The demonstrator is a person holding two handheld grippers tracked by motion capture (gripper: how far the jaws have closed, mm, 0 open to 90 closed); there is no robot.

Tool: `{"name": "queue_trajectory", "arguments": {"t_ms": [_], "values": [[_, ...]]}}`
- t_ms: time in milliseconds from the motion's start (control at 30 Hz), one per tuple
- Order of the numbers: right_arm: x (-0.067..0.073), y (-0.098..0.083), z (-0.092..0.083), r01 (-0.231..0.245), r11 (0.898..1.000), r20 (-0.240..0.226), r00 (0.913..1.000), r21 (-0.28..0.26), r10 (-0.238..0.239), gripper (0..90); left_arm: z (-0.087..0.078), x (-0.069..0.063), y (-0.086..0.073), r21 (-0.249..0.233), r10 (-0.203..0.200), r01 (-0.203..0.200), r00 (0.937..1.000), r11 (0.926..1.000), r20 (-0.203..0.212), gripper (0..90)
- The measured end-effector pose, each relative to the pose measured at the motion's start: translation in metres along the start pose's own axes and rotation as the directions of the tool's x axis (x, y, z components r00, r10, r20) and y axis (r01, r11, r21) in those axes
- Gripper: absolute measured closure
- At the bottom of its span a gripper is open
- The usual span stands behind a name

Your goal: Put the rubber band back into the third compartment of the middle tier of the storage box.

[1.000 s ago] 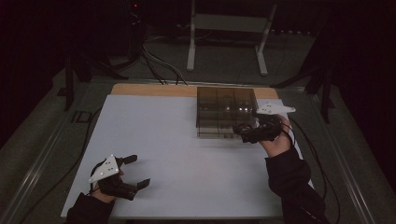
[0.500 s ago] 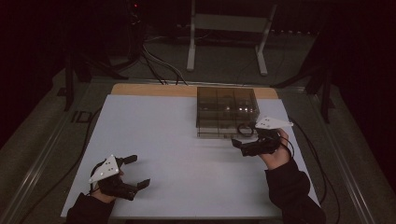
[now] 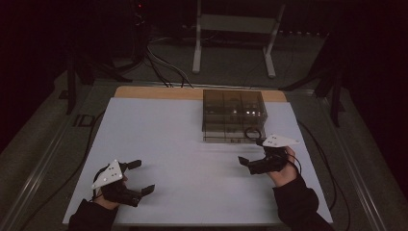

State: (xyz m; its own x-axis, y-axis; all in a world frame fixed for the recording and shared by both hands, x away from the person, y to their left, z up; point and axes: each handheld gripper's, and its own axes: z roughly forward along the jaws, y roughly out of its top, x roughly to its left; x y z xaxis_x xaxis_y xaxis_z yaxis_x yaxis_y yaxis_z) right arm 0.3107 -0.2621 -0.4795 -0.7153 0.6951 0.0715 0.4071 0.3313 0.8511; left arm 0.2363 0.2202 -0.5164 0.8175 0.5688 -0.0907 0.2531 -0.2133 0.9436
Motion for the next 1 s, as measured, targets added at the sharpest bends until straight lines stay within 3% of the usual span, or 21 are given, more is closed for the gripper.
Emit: {"name": "queue_trajectory", "arguments": {"t_ms": [733, 1000], "values": [[-0.001, -0.055, -0.021, -0.050, 0.999, 0.005, 0.9988, 0.009, 0.050, 0.0, -0.001, 0.000, 0.000, -0.001, -0.002, 0.002, 1.0000, 1.0000, 0.002, 0.3], [-0.003, -0.074, -0.036, -0.083, 0.996, 0.038, 0.9959, 0.013, 0.083, 0.0, 0.000, 0.000, 0.000, -0.004, -0.007, 0.007, 1.0000, 1.0000, 0.001, 0.3]]}}
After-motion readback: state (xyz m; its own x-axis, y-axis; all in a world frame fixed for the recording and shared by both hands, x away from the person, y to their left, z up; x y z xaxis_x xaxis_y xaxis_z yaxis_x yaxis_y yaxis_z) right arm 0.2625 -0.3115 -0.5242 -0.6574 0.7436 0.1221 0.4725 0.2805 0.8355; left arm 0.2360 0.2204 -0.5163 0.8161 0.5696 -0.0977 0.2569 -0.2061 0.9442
